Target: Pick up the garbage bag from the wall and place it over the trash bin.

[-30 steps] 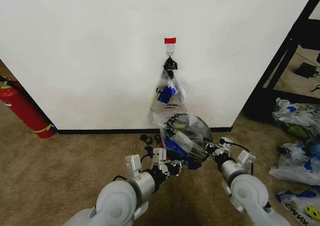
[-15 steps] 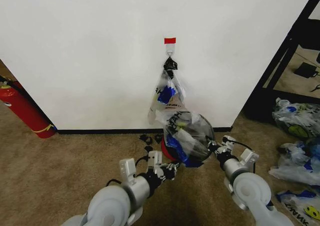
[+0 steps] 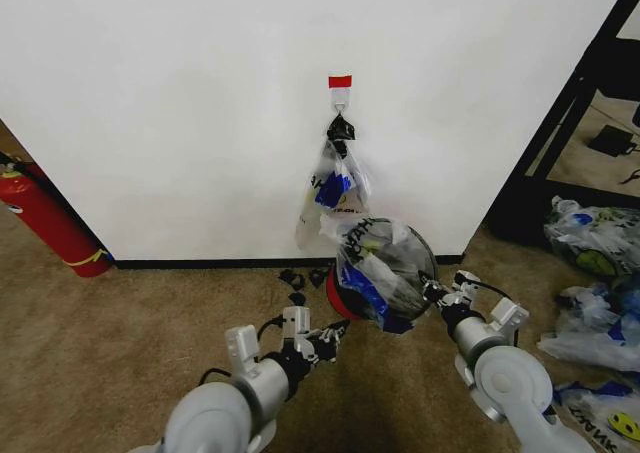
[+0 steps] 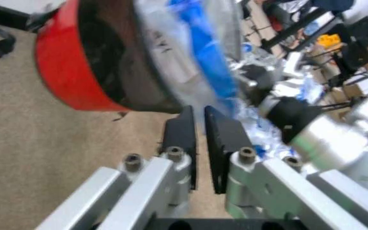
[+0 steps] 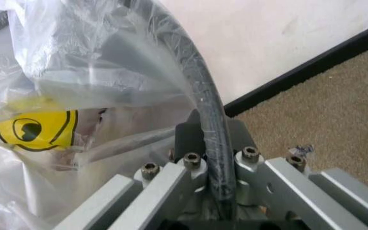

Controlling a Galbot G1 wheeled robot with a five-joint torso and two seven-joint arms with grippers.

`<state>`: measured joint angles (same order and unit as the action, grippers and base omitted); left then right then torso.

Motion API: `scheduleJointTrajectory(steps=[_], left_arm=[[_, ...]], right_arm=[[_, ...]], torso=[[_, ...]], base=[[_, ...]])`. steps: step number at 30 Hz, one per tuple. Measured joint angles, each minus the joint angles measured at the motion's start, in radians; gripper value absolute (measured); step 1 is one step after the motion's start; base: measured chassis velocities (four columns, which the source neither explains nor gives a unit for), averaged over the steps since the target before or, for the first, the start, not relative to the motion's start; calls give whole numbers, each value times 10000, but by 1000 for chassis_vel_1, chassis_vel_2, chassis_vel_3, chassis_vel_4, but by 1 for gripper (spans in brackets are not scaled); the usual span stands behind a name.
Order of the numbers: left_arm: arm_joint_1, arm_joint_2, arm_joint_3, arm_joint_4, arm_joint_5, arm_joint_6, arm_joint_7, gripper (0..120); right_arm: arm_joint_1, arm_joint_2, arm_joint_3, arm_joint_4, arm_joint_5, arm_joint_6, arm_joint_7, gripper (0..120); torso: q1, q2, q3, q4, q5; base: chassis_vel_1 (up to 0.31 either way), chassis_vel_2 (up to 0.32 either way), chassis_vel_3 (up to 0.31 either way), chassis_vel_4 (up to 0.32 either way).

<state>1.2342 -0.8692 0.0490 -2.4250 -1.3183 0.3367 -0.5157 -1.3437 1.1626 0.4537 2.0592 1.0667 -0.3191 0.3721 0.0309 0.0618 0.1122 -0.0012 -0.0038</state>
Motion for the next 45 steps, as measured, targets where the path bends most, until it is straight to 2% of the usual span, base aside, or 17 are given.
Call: scheduleJointTrajectory(steps=[2,3,7,14,16,18,22,29,36,39,43,45], left_arm=[[-36,-29,10,-138,-106,66,1,19],[-36,-29,10,-138,-106,66,1,19],[-339,-284,255,-134,-206,134,-1,36],[-599,-499,652,257,-91,143,-33,59],[-660,-592,746,404,-58,143,-43,71],[-689,-628,771,431,-57,142,-45,72],[-865,-723,810,494,-63,139,-70,93],[-1032,-795,864,750,-94,186,-99,99],[-1310,-1096,920,1159,-231,244,-199,98],[-1400,-1157,966,1209,-226,223,-205,94],[-1501,-1240,1086,1391,-207,196,-232,81],[-1525,-1268,1136,1424,-208,196,-233,79]], right_arm=[[0,26,-34,-15,-34,0,-5,0],[0,26,-34,-15,-34,0,-5,0],[-14,72,-108,7,-88,-1,-6,0],[-47,116,-159,93,-132,-14,-9,0],[-72,145,-186,122,-177,-19,-29,0],[-81,152,-190,131,-188,-23,-33,0],[-100,158,-209,141,-211,-29,-41,0],[-66,181,-312,141,-214,-30,-45,0],[-61,168,-367,185,-217,-30,-52,0],[-65,151,-356,171,-220,-23,-51,0],[-67,137,-351,141,-226,-13,-50,0],[-68,142,-387,147,-215,-20,-70,0]], torso=[[0,0,0,-1,0],[0,0,0,-1,0],[0,0,0,-2,0],[0,0,0,-2,0],[0,0,0,-2,0],[0,0,0,-1,0],[0,0,0,-2,0],[0,0,0,-1,0],[0,0,1,-2,0],[0,0,0,-2,0],[0,0,0,-2,0],[0,0,0,-5,-2]], base=[[0,0,0,0],[0,0,0,0],[0,0,0,0],[0,0,0,0],[0,0,0,0],[0,0,0,0],[0,0,0,0],[0,0,0,0],[0,0,0,0],[0,0,0,0],[0,0,0,0],[0,0,0,0]])
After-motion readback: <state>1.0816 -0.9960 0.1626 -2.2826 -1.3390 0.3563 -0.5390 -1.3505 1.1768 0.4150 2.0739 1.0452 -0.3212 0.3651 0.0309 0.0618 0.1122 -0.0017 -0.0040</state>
